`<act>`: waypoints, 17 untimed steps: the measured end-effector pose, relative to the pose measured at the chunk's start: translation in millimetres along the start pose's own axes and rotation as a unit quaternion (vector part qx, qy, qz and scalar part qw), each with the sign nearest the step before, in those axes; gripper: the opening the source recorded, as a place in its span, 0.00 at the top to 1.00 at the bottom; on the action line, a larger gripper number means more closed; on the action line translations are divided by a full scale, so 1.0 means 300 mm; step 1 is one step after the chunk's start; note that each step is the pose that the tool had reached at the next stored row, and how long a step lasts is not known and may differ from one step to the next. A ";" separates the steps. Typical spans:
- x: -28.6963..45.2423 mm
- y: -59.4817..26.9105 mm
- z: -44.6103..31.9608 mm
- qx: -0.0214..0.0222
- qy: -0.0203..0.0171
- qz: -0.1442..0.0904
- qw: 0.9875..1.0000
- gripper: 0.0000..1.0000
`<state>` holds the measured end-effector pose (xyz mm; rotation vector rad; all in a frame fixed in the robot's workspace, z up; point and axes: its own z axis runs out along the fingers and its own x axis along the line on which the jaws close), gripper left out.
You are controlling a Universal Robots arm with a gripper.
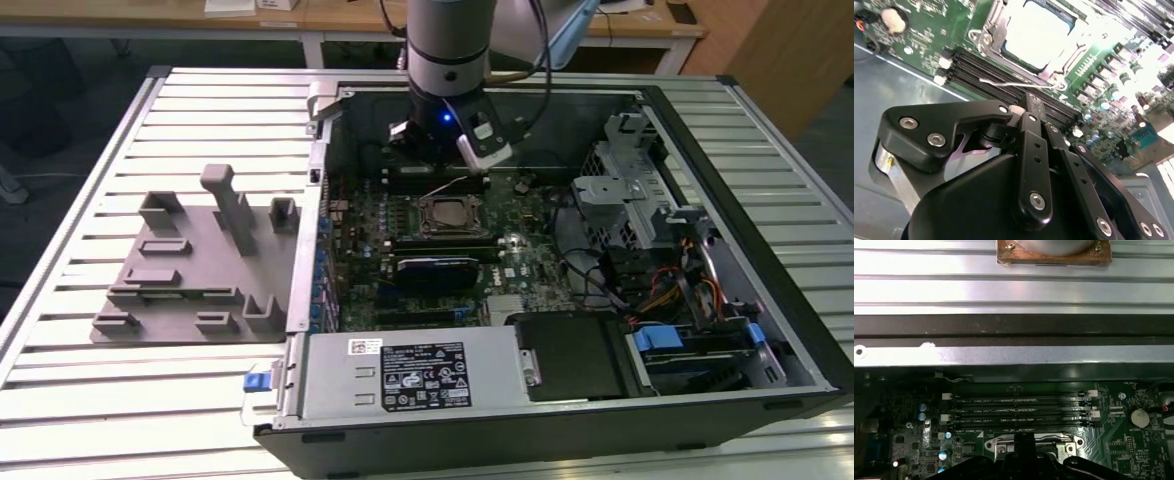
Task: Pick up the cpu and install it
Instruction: 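Install the first cpu locking lever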
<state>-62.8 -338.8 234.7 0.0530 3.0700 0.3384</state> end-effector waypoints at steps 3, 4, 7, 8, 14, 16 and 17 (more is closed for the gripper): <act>0.000 -0.002 0.005 0.002 -0.012 0.004 1.000 0.89; 0.000 -0.003 0.008 0.002 -0.014 0.005 1.000 0.89; 0.001 -0.007 0.017 0.002 -0.020 0.011 1.000 0.89; 0.001 -0.008 0.021 0.002 -0.022 0.012 1.000 0.89; 0.002 -0.014 0.037 0.002 -0.032 0.014 0.999 0.89; 0.002 -0.016 0.041 0.001 -0.036 0.014 0.999 0.89; 0.002 -0.017 0.042 -0.003 -0.036 0.014 0.999 0.89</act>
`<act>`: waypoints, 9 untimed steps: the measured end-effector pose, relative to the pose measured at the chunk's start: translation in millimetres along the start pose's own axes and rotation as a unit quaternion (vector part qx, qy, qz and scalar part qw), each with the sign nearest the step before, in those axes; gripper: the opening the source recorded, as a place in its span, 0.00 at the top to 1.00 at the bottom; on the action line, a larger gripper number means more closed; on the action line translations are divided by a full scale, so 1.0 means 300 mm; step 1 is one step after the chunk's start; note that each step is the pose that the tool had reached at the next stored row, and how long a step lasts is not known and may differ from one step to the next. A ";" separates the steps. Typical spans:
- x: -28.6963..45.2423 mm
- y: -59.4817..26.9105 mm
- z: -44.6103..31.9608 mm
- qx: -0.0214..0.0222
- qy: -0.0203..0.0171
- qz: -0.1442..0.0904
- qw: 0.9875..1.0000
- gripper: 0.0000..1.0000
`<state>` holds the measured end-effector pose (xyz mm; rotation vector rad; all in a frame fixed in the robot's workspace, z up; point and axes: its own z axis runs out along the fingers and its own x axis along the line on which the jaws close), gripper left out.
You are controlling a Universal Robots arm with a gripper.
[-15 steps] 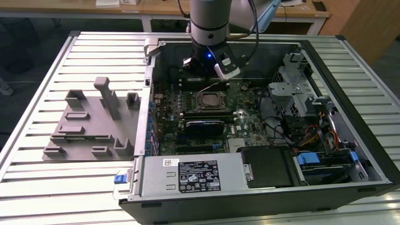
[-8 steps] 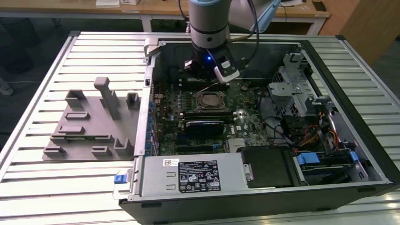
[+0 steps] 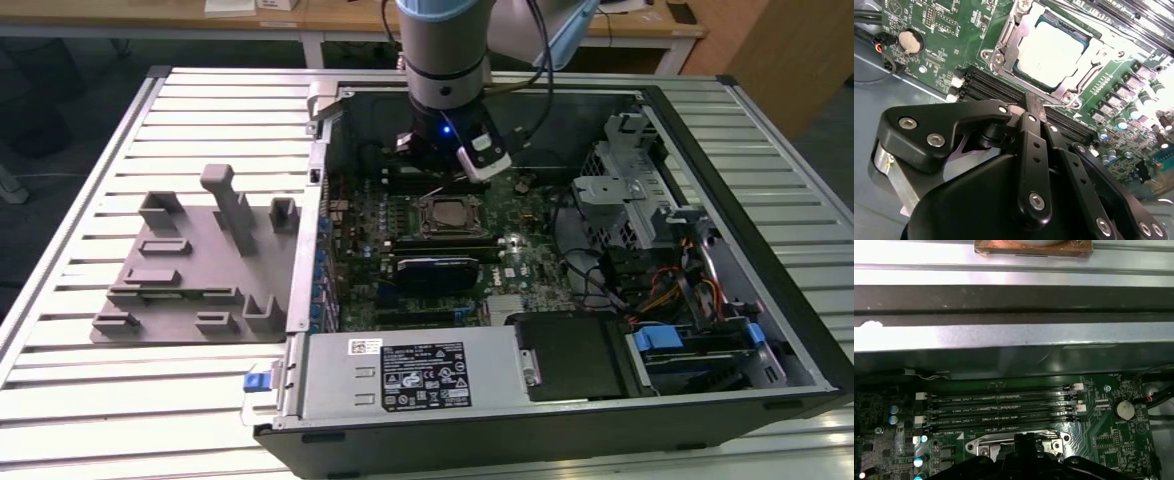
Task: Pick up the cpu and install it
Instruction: 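Install the first cpu locking lever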
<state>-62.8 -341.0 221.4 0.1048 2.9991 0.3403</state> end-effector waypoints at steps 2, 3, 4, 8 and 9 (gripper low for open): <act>0.000 -0.003 0.001 -0.013 0.001 0.002 1.000 0.89; 0.000 -0.004 0.002 -0.018 0.001 0.002 1.000 0.89; 0.000 -0.006 0.004 -0.020 0.000 0.002 1.000 0.89; 0.001 -0.013 0.011 -0.023 -0.006 0.002 1.000 0.89; 0.001 -0.014 0.013 -0.023 -0.007 0.001 1.000 0.89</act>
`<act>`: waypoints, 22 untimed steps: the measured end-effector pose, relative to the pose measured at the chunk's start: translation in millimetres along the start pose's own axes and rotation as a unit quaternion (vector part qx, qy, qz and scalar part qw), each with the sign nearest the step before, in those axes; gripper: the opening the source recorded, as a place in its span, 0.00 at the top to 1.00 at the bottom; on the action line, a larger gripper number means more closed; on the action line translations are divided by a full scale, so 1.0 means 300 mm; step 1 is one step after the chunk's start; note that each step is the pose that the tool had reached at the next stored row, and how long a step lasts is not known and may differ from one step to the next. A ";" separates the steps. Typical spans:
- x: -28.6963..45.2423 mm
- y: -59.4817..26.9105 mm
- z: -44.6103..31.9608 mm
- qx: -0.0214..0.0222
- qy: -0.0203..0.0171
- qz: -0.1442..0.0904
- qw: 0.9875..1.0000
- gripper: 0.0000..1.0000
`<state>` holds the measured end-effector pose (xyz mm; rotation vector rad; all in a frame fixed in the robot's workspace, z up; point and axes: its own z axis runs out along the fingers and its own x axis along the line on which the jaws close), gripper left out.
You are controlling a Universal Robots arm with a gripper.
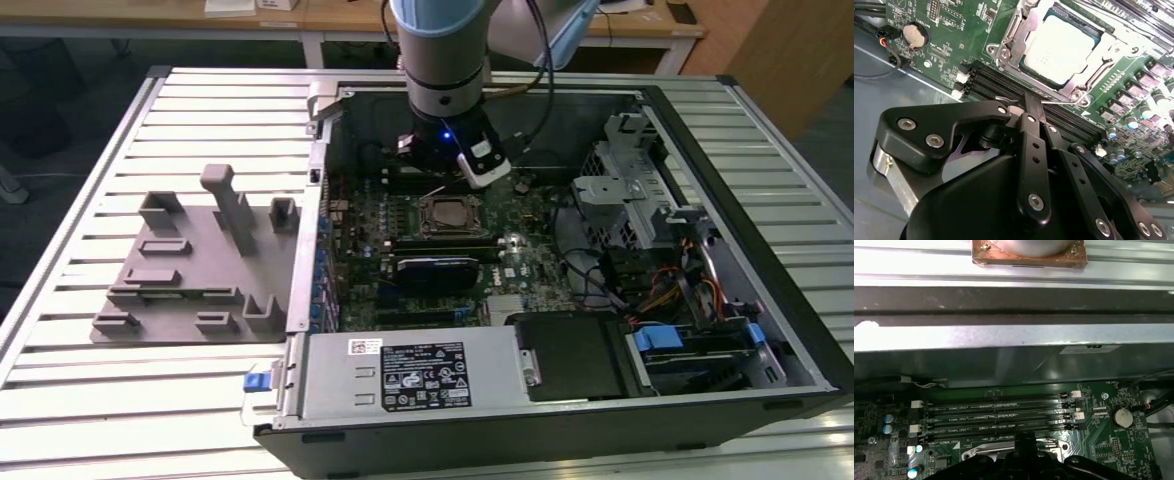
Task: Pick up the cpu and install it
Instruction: 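Install the first cpu locking lever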
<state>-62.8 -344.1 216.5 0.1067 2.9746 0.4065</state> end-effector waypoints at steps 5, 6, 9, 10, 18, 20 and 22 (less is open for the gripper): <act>0.001 -0.003 0.009 0.000 -0.010 -0.001 1.000 0.89; 0.001 -0.003 0.010 0.000 -0.011 -0.001 1.000 0.89; 0.003 0.004 0.015 0.007 -0.012 -0.002 1.000 0.89; 0.003 0.006 0.017 0.012 -0.012 -0.002 1.000 0.89; 0.005 0.020 0.028 0.043 -0.013 -0.006 0.999 0.89; 0.006 0.025 0.029 0.046 -0.012 -0.006 0.999 0.89; 0.006 0.030 0.031 0.047 -0.012 -0.006 0.999 0.89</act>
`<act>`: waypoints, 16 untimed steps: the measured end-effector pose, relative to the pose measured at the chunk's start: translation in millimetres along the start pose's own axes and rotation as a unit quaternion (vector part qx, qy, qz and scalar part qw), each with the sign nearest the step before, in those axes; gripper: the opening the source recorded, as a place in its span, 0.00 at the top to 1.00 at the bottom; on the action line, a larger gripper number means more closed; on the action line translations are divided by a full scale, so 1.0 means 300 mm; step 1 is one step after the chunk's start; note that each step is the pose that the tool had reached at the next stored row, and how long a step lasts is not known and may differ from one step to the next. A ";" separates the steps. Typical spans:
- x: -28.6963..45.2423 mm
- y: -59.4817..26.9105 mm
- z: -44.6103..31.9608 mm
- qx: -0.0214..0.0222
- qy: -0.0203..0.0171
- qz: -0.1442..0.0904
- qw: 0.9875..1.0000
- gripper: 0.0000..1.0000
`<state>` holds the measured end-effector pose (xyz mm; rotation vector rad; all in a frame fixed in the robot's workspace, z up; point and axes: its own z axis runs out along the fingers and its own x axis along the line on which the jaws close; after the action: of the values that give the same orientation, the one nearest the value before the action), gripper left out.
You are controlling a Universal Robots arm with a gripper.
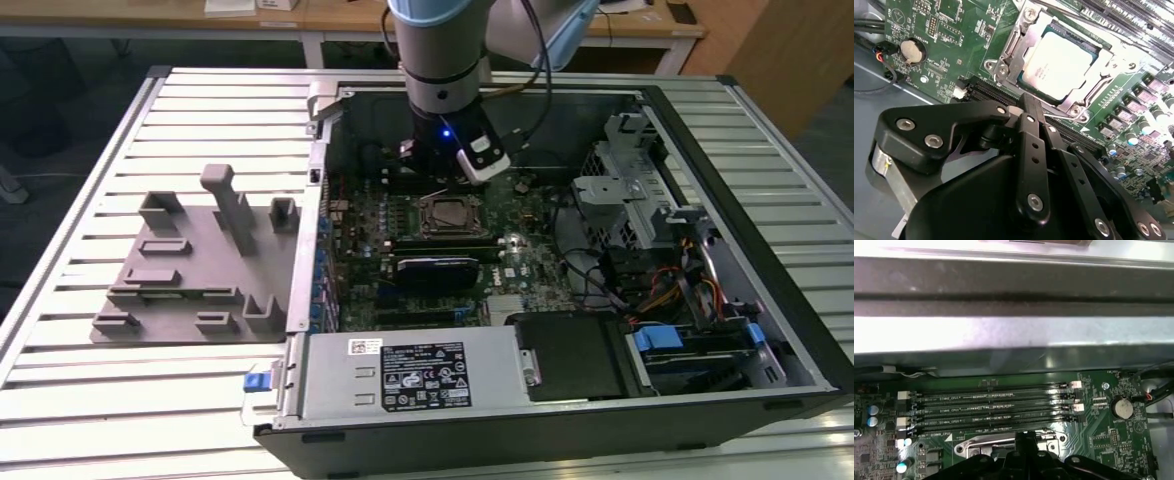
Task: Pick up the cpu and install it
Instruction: 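Install the first cpu locking lever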
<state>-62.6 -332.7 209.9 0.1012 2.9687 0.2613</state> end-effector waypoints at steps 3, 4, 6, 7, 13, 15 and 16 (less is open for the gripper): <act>-0.001 0.014 0.003 0.004 0.000 -0.001 1.000 0.89; -0.002 0.019 0.004 0.006 0.000 -0.001 1.000 0.89; -0.002 0.028 0.006 0.009 -0.001 -0.001 1.000 0.89; -0.003 0.032 0.007 0.009 -0.001 -0.001 1.000 0.89; -0.002 0.036 0.012 0.010 -0.002 0.002 1.000 0.89; -0.001 0.035 0.015 0.011 -0.004 0.005 1.000 0.89; -0.001 0.035 0.017 0.011 -0.005 0.007 1.000 0.89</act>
<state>-60.9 -321.6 207.0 0.1269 2.9630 0.2292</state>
